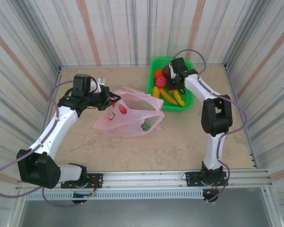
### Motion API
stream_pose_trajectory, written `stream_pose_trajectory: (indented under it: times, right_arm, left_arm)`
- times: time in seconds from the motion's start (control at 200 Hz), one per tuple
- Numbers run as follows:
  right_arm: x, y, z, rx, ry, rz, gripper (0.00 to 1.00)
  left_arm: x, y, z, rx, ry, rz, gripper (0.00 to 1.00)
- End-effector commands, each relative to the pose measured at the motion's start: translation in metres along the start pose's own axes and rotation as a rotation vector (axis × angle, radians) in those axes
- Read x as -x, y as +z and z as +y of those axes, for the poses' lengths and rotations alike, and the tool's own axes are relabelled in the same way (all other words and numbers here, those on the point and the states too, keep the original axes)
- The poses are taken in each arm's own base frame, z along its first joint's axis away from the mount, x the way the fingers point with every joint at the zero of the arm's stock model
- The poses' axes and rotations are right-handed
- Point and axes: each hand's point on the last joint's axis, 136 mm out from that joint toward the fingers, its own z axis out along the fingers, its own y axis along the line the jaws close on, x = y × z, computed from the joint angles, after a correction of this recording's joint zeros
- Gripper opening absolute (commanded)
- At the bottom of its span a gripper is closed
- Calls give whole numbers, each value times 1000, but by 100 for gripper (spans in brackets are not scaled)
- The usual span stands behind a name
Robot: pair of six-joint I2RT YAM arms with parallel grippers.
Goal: Place the fake fruits into the plastic bag and tie a complex knot
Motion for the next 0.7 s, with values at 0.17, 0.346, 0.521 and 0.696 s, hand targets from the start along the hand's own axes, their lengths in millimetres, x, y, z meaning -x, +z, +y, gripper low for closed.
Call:
stream_pose_trajectory:
  times: [0.17,0.346,0.521,0.696]
  right_arm:
    - [5,-126,23,173,66,-203,43]
    - [-13,-205,55,333,63,-302,43]
    - [-31,-265,109,511,-14,-367,43]
    - [-49,-285,180,668,-130,-331,43]
  left_arm:
    - [5,-3,-7,-22,30,-2,0]
    - [6,0,-5,-20,28,3,0]
    - [6,0,-5,-20,32,3,0]
    - [4,-3,-5,-20,37,-1,0]
